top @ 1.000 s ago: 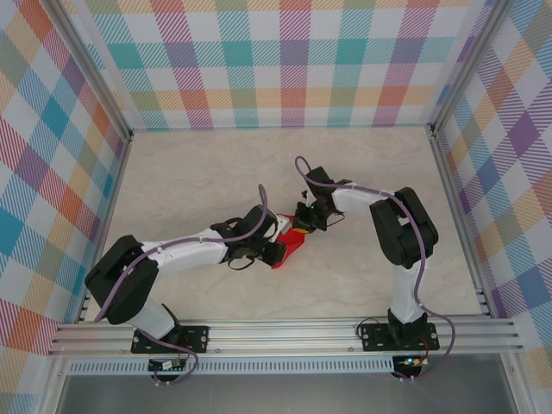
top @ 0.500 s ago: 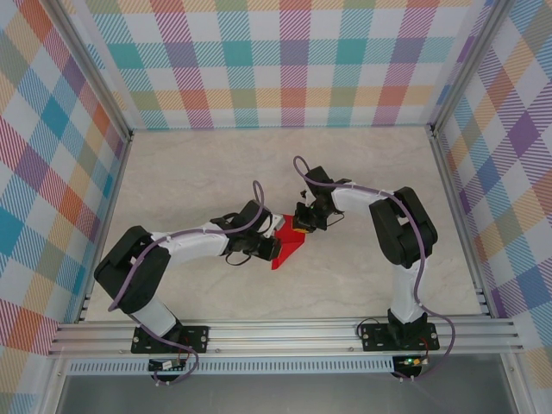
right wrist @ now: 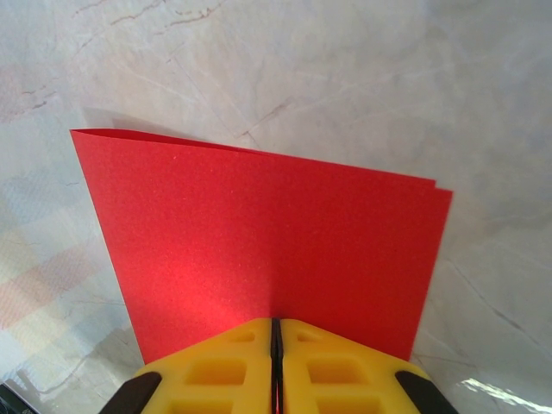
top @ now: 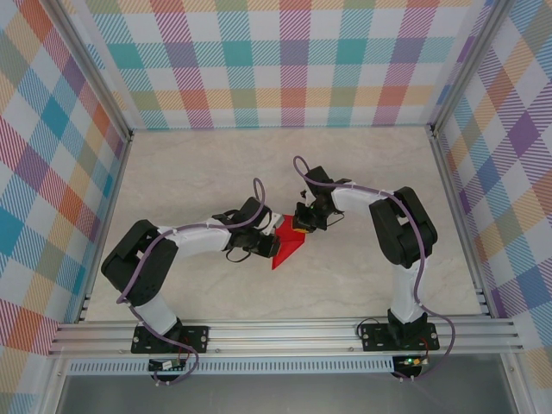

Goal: Fold a paper plane with a square sheet of paper (pick it up from the middle)
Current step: Third fold the triangle at the center of the table.

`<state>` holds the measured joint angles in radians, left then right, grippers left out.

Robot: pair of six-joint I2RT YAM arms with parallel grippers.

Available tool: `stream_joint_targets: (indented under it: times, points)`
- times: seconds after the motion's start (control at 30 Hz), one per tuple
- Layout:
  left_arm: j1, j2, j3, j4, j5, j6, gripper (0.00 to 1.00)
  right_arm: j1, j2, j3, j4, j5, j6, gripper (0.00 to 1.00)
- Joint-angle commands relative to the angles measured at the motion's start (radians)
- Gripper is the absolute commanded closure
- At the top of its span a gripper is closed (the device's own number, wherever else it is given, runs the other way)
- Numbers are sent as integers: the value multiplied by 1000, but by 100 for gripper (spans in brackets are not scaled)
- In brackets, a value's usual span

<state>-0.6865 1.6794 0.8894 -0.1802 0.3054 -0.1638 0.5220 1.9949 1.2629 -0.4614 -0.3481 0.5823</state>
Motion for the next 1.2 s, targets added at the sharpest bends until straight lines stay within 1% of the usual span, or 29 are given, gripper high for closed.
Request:
stream_joint_targets:
  times: [0.0, 0.57, 1.17]
  points:
    - [17, 18, 26, 5, 7, 17, 100, 7, 33, 5, -53, 28, -18, 90]
    - [30, 42, 38, -1, -28, 35, 100, 8, 42, 9, -58, 24, -15, 91]
    - [38, 76, 45, -1, -26, 40, 100, 9, 45, 6, -58, 23, -11, 91]
